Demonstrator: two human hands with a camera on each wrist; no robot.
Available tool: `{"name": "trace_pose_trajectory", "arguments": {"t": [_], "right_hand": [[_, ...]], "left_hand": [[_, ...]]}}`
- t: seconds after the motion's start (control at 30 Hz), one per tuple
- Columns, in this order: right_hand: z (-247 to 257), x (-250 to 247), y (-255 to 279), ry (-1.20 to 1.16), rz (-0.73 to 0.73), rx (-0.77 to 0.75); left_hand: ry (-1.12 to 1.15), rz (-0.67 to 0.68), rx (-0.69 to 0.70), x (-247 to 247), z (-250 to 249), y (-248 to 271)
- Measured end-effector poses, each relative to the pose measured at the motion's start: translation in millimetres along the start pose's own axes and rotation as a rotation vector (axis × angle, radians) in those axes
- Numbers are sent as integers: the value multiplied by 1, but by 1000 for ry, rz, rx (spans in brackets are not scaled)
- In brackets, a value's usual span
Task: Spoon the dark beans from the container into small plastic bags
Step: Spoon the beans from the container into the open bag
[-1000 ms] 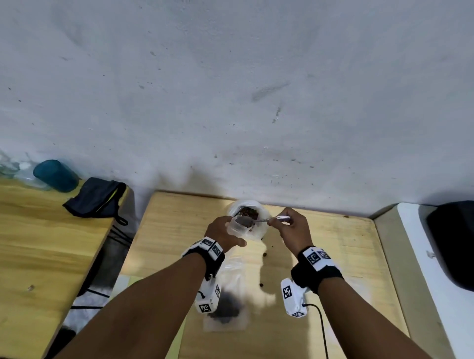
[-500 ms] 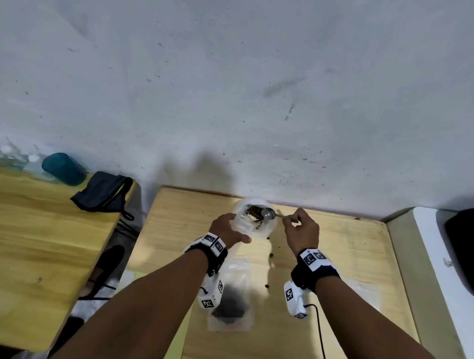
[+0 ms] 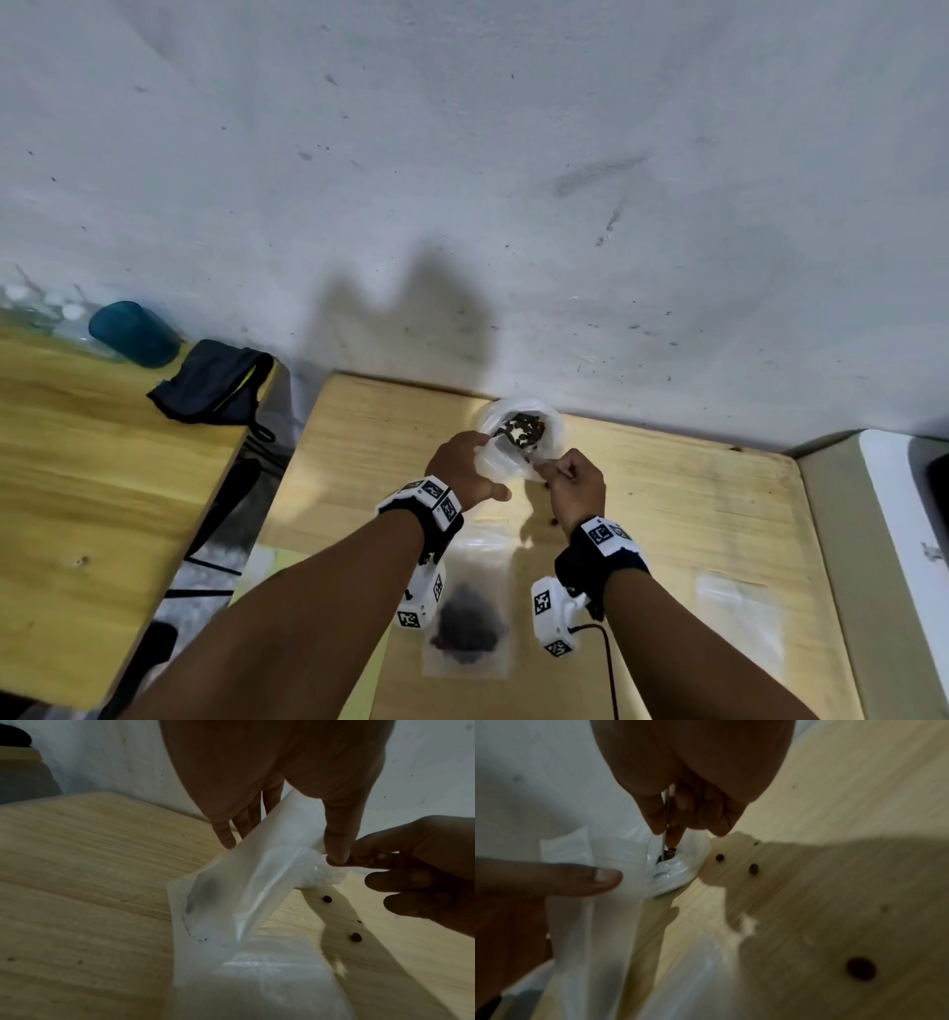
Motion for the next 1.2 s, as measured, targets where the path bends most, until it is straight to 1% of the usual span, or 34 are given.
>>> {"name": "trace_pose_trajectory", "arguments": {"t": [0.07,0.13,0.27,0.37,0.57,0.7,0.83,1.03,1.2], "right_hand": [[-12,2,-1,-53,22,103],[-17,-3,-2,-125,0,177],[-10,-23,-4,-215,-40,210],[-3,-41,-5,-270,-53,192],[9,-71,-1,-326,-11,122],[12,-76,13,-295,34,54],[17,-75,23,-272,46,-42],[31,-69,33,-113,50,-229],[40,-61,36,-31,53,-300]], "left_hand": [[-12,3,8,1,0,-1],[-14,9,10,2,1,-1],[-10,2,10,2,2,-2],[-5,-8,25,3,-1,0],[-26,-25,36,7,0,4],[-43,-45,45,9,-2,8],[-73,-40,46,12,-1,9],[-90,-22,50,13,-6,10],[-74,-34,50,12,-6,8]]}}
Point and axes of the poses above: each hand's wrist, its own y-axis away from the middle knuckle, its own x-axis out of the palm, z = x × y, the point moved 9 cm from there along -y, towards the middle knuckle, and after that the axes turned 3 degrees about -x, right-handed, at the moved point
